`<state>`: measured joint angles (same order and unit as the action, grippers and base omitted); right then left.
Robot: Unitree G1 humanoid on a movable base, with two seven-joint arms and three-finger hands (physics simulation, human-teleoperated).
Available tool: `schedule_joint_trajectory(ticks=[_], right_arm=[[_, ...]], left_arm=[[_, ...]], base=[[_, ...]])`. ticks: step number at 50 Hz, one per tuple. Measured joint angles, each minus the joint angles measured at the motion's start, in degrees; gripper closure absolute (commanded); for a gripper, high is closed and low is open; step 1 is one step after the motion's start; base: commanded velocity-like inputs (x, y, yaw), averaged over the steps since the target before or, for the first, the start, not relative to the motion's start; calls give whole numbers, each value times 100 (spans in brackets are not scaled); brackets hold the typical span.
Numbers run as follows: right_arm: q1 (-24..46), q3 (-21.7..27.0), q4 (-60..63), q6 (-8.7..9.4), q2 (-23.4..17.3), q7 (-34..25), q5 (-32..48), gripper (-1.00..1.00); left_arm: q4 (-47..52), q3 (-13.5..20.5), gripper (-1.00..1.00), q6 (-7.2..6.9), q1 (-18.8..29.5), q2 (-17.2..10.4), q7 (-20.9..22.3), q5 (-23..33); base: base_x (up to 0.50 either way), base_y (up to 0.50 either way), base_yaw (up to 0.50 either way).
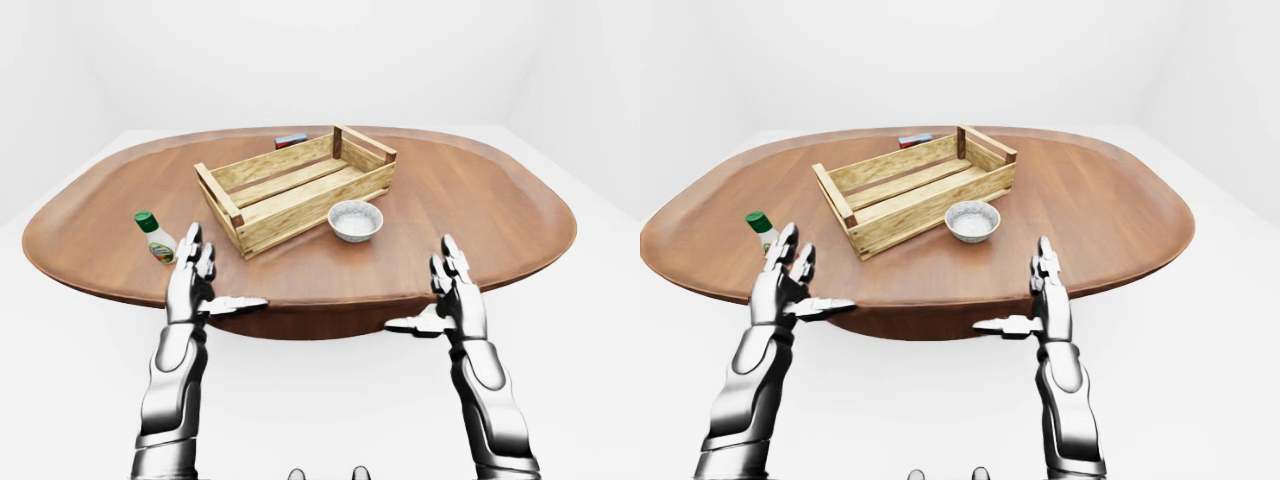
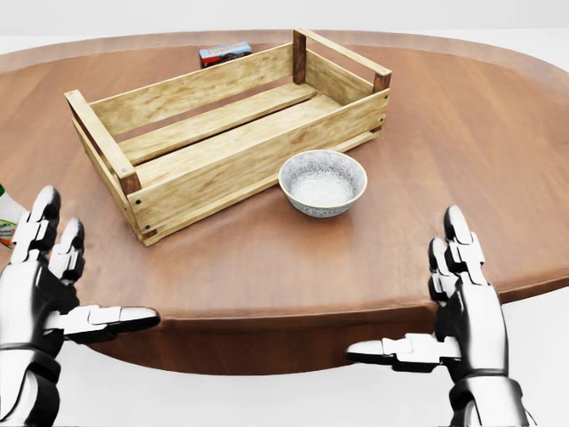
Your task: Pick up the salad dressing and put it in the tray.
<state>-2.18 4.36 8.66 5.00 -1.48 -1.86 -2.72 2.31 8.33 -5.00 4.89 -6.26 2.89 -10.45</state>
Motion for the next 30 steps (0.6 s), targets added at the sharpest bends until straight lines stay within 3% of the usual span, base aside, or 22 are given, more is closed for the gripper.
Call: schedule_joint_trajectory(ticks=[4,9,18,23,30], right_arm=[[-240,818,1128,0,-126,-247,-380,-100],[-468,2255,2343,0,-267,-666,-991,-100],[-677,4843,3747,0,-717,-1189,-2266,-100],[-763,5970,4174,0,-1018,-1273,-2950,-100],[-862,7003,4526,0,-1474,-1159,-3206,-100]], left_arm=[[120,882,-100,0,515,-1028,208,-721],[120,1775,-100,0,967,-2123,391,-1377],[-458,2815,-100,0,1497,-3800,567,-2115],[-1095,3208,-100,0,1577,-4521,706,-2360],[-1827,3613,-100,0,1447,-5173,894,-2589]], base=[[0,0,0],[0,0,0],[0,0,0],[0,0,0],[0,21,0]])
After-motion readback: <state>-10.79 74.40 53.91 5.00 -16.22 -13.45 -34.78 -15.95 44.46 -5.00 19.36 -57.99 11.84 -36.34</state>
